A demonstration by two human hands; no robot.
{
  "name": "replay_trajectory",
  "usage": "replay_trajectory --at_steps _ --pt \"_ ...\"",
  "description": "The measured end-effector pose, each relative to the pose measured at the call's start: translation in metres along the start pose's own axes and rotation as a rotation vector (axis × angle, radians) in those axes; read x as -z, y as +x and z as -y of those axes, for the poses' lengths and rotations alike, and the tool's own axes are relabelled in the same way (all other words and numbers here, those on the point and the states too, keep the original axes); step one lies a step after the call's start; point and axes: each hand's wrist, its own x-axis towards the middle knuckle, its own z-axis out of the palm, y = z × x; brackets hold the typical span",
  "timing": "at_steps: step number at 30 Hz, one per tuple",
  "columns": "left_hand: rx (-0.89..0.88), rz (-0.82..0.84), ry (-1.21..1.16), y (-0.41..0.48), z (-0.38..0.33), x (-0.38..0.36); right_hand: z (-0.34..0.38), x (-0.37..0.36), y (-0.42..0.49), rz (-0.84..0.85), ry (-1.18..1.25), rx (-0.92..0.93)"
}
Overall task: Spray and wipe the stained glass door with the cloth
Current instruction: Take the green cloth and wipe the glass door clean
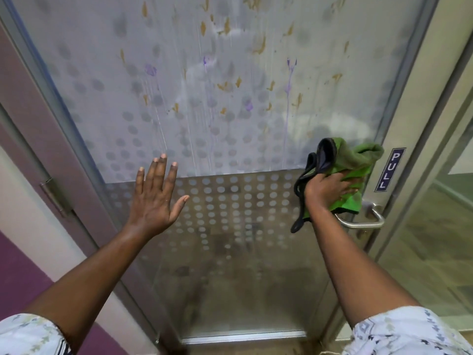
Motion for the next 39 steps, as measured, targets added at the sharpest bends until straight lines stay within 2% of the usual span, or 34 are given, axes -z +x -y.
replay_trajectory --at_steps 4,7,10,14,22,26,32,36,39 --pt "0.011 0.016 0.024 -0.003 -0.006 0.003 0.0 0.032 0.035 -0.113 -0.103 0.042" --pt "0.015 0.011 0.033 -0.004 -0.005 0.005 0.006 0.036 0.044 -0.121 -0.128 0.162" --pt "0.023 0.0 0.053 -0.003 0.006 0.008 0.022 0.027 0.039 -0.093 -0.091 0.174" --pt "0.071 -0.048 0.049 -0.002 0.032 0.014 0.035 -0.003 -0.002 -0.056 -0.124 0.236" --pt "0.135 -0.073 0.08 -0.001 0.086 0.03 0.044 -0.081 -0.124 0.055 -0.256 0.501" --pt "0.149 -0.092 0.108 0.005 0.116 0.037 0.057 -0.122 -0.192 0.157 -0.354 0.765" --pt "0.237 -0.146 0.109 0.009 0.154 0.049 0.064 -0.185 -0.268 0.316 -0.504 1.389" --pt "0.257 -0.165 0.092 0.007 0.171 0.052 0.078 -0.207 -0.276 0.354 -0.549 1.688" --pt "0.258 -0.186 0.075 0.011 0.18 0.052 0.086 -0.203 -0.252 0.328 -0.53 1.8"
